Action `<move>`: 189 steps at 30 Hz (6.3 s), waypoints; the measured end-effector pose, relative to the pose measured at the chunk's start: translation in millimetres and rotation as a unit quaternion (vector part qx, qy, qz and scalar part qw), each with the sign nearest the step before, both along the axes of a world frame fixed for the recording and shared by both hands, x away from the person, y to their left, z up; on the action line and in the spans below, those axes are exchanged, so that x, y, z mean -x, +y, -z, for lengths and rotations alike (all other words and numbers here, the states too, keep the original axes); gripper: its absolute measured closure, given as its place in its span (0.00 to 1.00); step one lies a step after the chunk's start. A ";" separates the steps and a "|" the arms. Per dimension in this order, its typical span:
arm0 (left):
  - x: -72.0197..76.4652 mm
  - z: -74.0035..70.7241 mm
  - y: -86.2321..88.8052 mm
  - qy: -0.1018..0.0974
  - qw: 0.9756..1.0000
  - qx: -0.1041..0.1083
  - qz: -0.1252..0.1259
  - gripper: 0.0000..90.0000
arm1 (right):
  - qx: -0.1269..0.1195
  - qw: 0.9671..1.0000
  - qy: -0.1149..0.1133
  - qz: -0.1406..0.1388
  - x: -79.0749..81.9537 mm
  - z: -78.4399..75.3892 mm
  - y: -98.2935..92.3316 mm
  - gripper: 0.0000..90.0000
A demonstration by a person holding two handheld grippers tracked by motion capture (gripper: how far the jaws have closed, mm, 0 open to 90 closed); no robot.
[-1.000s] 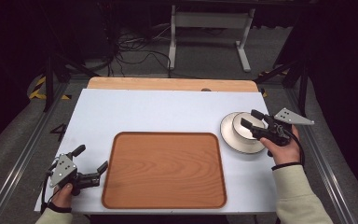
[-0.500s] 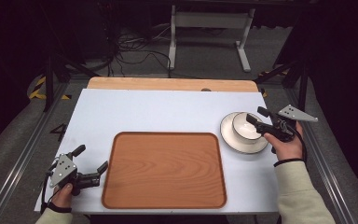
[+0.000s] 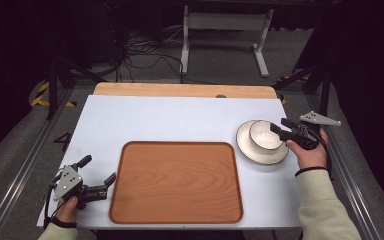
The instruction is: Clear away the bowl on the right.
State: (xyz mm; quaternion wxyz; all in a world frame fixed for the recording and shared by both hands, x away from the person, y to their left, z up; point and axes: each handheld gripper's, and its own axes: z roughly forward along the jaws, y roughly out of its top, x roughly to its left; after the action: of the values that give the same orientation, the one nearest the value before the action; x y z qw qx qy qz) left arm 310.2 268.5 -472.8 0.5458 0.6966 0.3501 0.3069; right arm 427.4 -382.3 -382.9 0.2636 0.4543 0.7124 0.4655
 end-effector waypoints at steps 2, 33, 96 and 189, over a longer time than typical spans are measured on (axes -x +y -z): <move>0.0 0.0 0.0 0.000 1.000 0.000 0.000 0.00 | 0.004 1.000 0.017 0.005 -1.0 1.8 -1.1 0.53; 0.0 0.0 0.0 0.000 1.000 0.000 0.000 0.00 | 0.049 0.989 0.129 0.061 -19.3 31.6 -9.4 0.57; -0.1 0.0 -0.1 0.001 1.000 0.000 -0.001 0.00 | -0.019 0.970 0.190 0.150 -10.5 -0.5 26.6 0.90; 0.1 0.0 -0.2 0.000 1.000 -0.001 0.000 0.00 | -0.049 0.968 0.230 -0.086 37.6 -53.6 210.2 0.89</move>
State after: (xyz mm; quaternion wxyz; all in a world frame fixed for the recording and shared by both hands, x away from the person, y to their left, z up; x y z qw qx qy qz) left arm 310.2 268.4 -472.7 0.5452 0.6970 0.3499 0.3075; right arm 389.8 -172.1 -329.3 0.0296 0.4986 0.7666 0.4036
